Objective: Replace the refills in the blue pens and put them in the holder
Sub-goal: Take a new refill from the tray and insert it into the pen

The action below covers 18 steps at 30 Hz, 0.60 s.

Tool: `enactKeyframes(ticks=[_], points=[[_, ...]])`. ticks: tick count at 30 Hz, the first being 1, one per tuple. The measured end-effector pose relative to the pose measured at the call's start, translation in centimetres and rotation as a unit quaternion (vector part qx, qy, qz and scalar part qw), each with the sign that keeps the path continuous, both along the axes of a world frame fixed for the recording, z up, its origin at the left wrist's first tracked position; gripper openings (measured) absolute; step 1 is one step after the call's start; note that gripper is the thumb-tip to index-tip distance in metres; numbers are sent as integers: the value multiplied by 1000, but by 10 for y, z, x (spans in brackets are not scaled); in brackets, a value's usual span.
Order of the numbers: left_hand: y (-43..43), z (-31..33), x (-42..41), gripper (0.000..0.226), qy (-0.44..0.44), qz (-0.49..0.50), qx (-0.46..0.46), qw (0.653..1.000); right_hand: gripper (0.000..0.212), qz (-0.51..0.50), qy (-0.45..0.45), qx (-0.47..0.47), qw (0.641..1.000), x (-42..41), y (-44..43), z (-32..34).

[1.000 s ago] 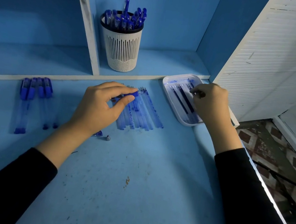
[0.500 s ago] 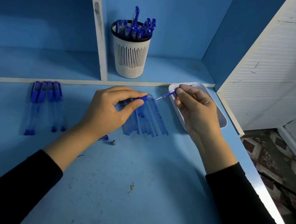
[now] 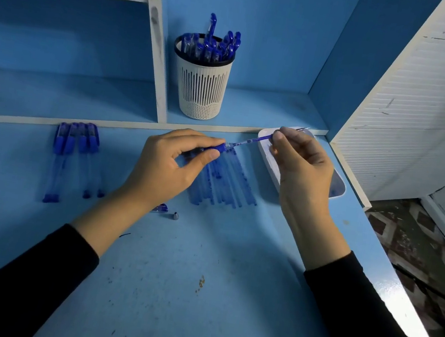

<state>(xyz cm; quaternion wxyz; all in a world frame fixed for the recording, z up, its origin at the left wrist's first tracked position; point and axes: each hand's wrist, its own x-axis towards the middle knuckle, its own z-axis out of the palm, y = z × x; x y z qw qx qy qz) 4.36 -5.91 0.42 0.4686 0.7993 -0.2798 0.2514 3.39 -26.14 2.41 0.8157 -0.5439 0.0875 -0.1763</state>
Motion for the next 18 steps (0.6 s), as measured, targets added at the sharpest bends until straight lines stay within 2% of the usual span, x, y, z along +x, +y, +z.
enactKeyframes(ticks=[3, 8, 12, 15, 18], points=[[1, 1, 1, 18, -9, 15, -1, 1000, 10, -25, -53, -98, 993, -8, 2, 6], [0, 8, -4, 18, -23, 16, -9, 1000, 20, 34, -147, -205, 967, -25, 25, 3], [3, 10, -15, 18, -25, 28, -21, 999, 14, -3, -164, -228, 960, -30, 37, 0], [12, 9, -23, 18, -14, 43, -36, 998, 18, -33, -193, -279, 940, -30, 40, -1], [21, 8, -32, 17, 4, 55, -44, 998, 19, 15, -207, -304, 930, -34, 42, -4]])
